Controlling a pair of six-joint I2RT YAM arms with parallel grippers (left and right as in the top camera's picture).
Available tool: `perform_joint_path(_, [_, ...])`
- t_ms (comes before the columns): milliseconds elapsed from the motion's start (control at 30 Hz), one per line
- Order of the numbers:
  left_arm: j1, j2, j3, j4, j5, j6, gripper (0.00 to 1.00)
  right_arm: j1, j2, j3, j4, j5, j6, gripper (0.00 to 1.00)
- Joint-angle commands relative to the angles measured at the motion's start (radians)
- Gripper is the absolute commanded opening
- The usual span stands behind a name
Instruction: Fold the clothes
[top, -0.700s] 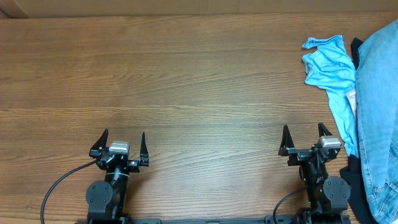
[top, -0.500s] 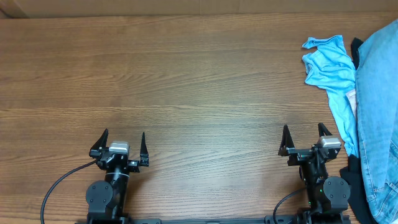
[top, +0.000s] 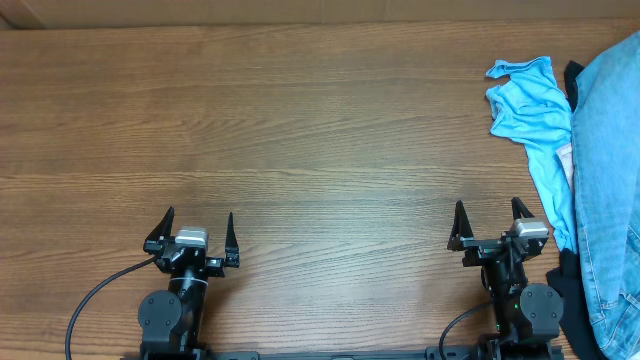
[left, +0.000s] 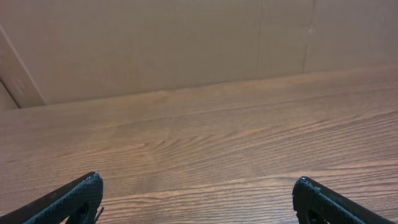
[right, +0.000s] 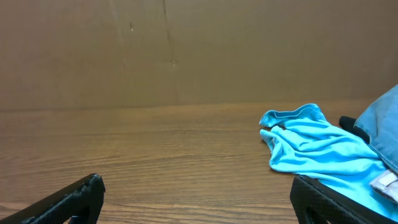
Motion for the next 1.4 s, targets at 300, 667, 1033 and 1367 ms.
perform_joint_path(300, [0.005,-0.011,-0.006,0.002,-0.006,0.019,1.0,0.004,-0.008,-0.011,0.006,-0.006,-0.001,1.0])
perform_joint_path(667, [0.005,-0.011,-0.006,0.002,-0.011,0.024,1.0,0.004,-0.008,-0.011,0.006,-0.006,-0.001,1.0])
perform_joint_path(1033, [0.005,-0.011,-0.006,0.004,-0.05,0.102,1.0,0.004,-0.008,-0.01,0.006,0.091,-0.016,1.0])
perform_joint_path(1367, [0.005,-0.011,-0.006,0.001,-0.024,0.085,1.0,0.004,-0.008,-0.011,0.005,0.008,0.031,1.0])
